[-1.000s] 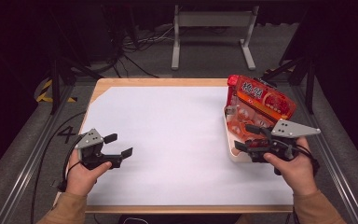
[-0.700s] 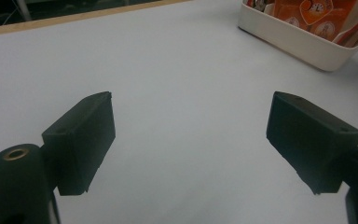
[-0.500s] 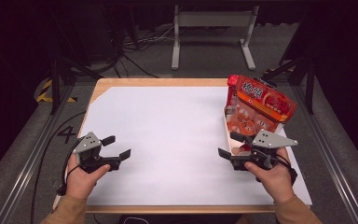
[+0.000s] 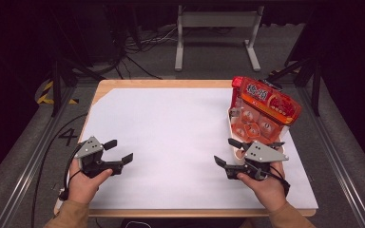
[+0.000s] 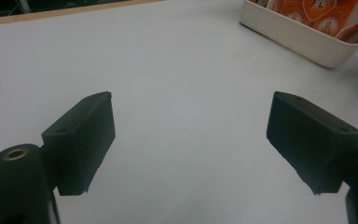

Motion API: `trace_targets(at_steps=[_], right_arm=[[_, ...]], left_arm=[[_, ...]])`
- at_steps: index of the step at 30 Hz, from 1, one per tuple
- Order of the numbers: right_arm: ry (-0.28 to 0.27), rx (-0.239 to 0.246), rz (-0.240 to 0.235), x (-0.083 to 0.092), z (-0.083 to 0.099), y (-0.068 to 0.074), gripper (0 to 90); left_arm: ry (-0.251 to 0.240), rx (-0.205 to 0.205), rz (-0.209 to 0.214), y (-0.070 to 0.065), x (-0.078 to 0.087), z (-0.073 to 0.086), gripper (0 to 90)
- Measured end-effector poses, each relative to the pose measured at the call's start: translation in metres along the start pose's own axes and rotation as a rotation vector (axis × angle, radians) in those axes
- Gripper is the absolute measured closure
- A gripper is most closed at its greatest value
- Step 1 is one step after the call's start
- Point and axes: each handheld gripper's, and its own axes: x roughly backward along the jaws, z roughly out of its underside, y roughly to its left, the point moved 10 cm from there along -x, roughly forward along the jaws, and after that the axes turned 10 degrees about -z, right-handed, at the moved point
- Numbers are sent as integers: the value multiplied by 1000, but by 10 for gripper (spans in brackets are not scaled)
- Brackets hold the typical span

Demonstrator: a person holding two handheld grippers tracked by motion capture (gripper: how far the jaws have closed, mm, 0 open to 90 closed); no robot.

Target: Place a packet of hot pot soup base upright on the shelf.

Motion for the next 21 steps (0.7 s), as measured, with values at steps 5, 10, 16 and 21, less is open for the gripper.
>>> trace_targets(at_steps=[5,10,16,21], right_arm=[[-12,8,-5,-5,6,9,237],[-2,18,-29,-15,16,21,227],[-11,65,-12,-23,20,26,223],[2,122,-30,-32,21,39,215]], left_arm=[[7,-6,1,0,-1,3,161],[10,-1,5,-2,0,4,161],[6,-2,7,-3,2,5,161],[2,-3,2,-1,3,6,161]])
